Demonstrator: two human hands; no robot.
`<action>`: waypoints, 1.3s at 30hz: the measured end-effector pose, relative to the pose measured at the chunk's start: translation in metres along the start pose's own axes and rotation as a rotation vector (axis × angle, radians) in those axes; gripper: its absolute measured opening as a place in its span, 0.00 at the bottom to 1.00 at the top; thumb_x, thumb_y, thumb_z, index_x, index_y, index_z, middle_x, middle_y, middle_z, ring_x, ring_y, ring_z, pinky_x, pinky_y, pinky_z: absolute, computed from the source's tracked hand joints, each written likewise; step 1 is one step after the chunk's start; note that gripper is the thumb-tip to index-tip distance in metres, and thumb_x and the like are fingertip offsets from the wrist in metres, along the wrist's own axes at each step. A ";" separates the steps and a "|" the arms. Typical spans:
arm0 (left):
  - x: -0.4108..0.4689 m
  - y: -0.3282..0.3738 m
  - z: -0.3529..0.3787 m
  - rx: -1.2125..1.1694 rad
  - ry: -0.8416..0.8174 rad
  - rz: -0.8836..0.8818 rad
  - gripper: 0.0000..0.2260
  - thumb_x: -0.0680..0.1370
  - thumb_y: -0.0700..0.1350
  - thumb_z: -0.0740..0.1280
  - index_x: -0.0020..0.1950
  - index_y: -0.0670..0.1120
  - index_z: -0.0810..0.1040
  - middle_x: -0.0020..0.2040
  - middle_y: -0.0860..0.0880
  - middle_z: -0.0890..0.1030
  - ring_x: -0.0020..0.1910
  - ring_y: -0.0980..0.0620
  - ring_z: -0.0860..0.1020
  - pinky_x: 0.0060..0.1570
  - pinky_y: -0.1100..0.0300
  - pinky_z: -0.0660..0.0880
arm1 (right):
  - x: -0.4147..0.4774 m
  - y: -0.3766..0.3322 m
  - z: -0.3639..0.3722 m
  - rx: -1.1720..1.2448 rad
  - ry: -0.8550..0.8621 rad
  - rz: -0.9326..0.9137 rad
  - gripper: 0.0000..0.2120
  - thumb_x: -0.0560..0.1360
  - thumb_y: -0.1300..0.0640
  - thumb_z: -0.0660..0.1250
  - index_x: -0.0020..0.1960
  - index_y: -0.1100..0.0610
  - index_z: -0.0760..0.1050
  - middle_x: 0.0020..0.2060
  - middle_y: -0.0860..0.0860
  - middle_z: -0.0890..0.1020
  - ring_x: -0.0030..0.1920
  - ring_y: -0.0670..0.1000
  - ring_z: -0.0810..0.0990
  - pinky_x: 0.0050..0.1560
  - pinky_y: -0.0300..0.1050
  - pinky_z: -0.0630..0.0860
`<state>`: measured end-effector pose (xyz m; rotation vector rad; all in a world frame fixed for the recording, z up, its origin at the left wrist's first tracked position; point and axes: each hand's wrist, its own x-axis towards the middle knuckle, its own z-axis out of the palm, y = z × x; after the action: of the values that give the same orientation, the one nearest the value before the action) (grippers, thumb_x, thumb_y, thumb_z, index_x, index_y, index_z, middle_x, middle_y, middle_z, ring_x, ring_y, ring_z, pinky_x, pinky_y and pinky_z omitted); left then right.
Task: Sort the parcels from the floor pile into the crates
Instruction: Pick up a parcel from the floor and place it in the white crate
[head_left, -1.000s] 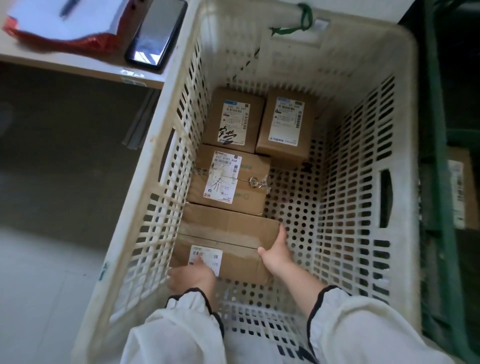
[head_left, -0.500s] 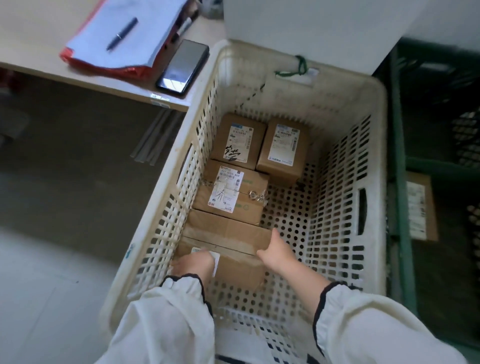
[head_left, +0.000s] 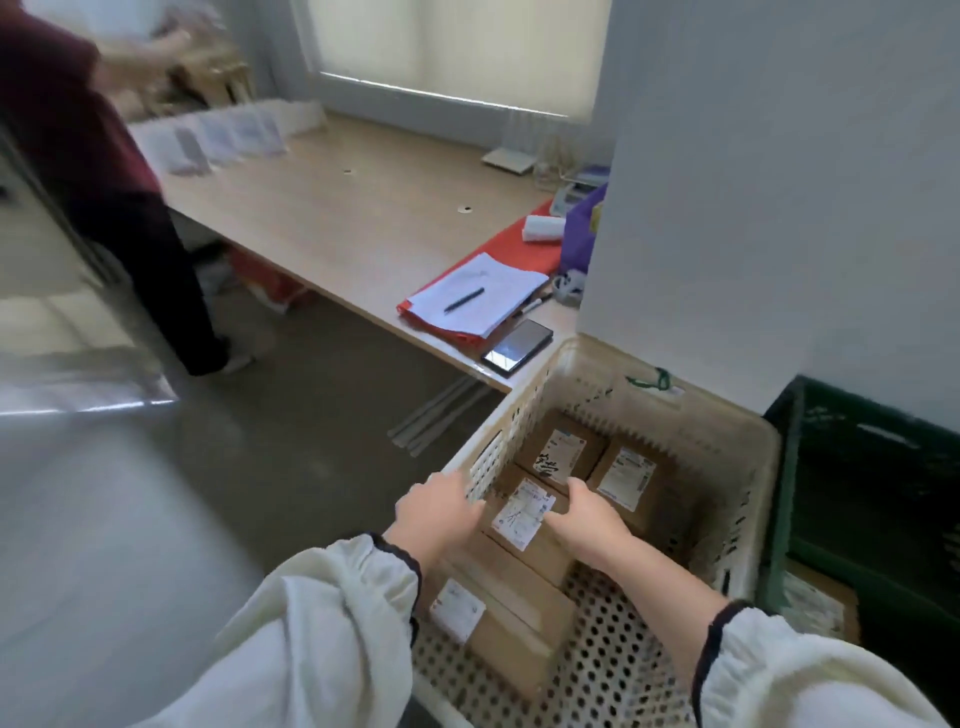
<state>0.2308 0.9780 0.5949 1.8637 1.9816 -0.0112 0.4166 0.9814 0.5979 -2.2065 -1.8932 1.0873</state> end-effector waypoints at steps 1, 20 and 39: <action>-0.010 -0.008 -0.014 -0.030 0.010 0.040 0.21 0.77 0.58 0.58 0.66 0.49 0.70 0.58 0.48 0.76 0.55 0.47 0.75 0.51 0.52 0.75 | -0.004 -0.015 -0.004 -0.019 0.012 -0.050 0.32 0.78 0.50 0.60 0.76 0.54 0.51 0.70 0.55 0.68 0.58 0.52 0.78 0.50 0.44 0.77; -0.457 -0.340 -0.046 -0.396 0.429 -0.706 0.25 0.75 0.57 0.67 0.70 0.51 0.70 0.71 0.50 0.70 0.69 0.52 0.68 0.65 0.61 0.64 | -0.274 -0.316 0.246 -0.359 -0.358 -0.991 0.22 0.76 0.51 0.63 0.68 0.57 0.69 0.63 0.54 0.76 0.61 0.55 0.75 0.55 0.40 0.71; -0.916 -0.384 0.175 -0.962 0.890 -1.647 0.16 0.77 0.49 0.66 0.63 0.45 0.75 0.59 0.49 0.76 0.56 0.53 0.74 0.43 0.72 0.68 | -0.629 -0.327 0.614 -1.056 -1.012 -1.395 0.09 0.75 0.49 0.62 0.51 0.51 0.75 0.52 0.51 0.75 0.53 0.50 0.75 0.51 0.40 0.66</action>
<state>-0.0709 0.0163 0.6073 -0.6888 2.6135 1.1333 -0.1893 0.2656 0.5826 0.4946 -3.7461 0.8571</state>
